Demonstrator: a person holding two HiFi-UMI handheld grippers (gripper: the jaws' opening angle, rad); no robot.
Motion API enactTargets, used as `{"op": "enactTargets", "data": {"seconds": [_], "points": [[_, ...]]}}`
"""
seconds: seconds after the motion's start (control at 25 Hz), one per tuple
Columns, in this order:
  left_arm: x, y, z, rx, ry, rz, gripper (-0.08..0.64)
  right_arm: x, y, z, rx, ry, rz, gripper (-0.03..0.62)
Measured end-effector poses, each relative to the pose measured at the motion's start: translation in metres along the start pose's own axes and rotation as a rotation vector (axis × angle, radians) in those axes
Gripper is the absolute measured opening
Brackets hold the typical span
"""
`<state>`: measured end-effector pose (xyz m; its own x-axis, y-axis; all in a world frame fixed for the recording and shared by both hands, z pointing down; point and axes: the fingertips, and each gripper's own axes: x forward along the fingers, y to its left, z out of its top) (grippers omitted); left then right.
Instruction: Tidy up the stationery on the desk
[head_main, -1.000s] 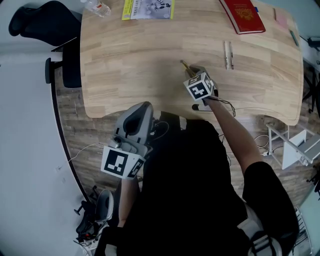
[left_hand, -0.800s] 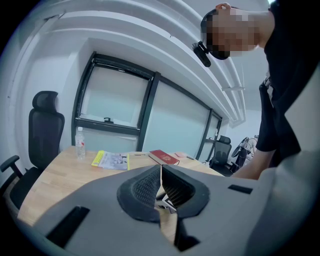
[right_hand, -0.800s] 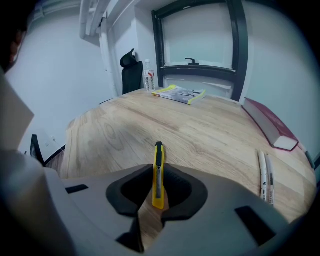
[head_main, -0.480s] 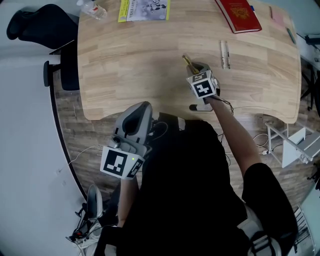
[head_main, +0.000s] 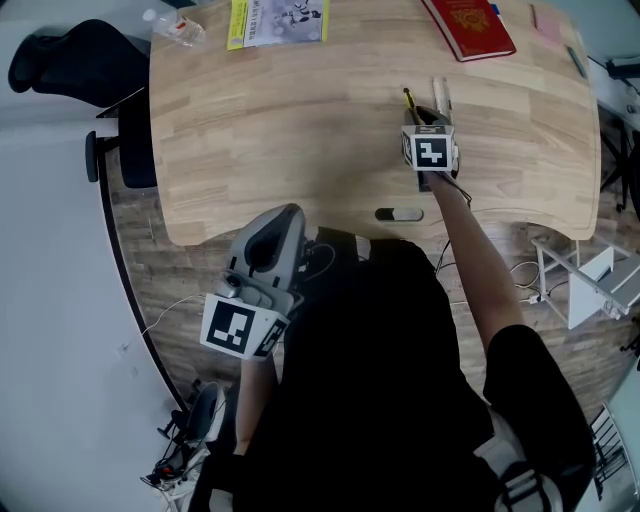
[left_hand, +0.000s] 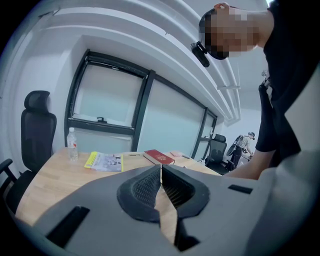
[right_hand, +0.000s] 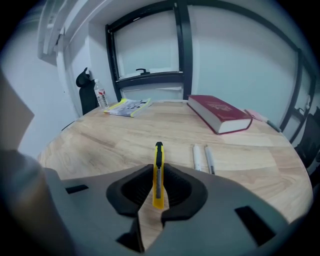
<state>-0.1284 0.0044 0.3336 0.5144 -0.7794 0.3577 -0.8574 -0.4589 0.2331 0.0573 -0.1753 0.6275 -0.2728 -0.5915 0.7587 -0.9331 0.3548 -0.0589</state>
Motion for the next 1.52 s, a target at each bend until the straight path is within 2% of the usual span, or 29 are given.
{"op": "enactTargets", "data": {"seconds": [0.28,0.64,0.88,1.04,1.52], "points": [[0.005,-0.003,0.002,0.019,0.001,-0.012,0.037,0.000,-0.023,-0.002,0.068,0.016,-0.081,0.067],[0.009,-0.010,0.004,0.009,0.004,-0.010,0.037,0.009,-0.040,-0.014,0.137,0.056,-0.145,0.066],[0.011,-0.010,0.003,0.019,0.008,-0.016,0.037,0.013,-0.038,-0.015,0.077,0.063,-0.160,0.071],[0.012,-0.010,0.001,0.009,0.011,-0.012,0.037,0.013,-0.040,-0.017,0.072,0.060,-0.164,0.129],[0.011,-0.009,0.001,0.017,0.010,-0.013,0.037,0.013,-0.040,-0.016,0.087,0.050,-0.151,0.120]]}}
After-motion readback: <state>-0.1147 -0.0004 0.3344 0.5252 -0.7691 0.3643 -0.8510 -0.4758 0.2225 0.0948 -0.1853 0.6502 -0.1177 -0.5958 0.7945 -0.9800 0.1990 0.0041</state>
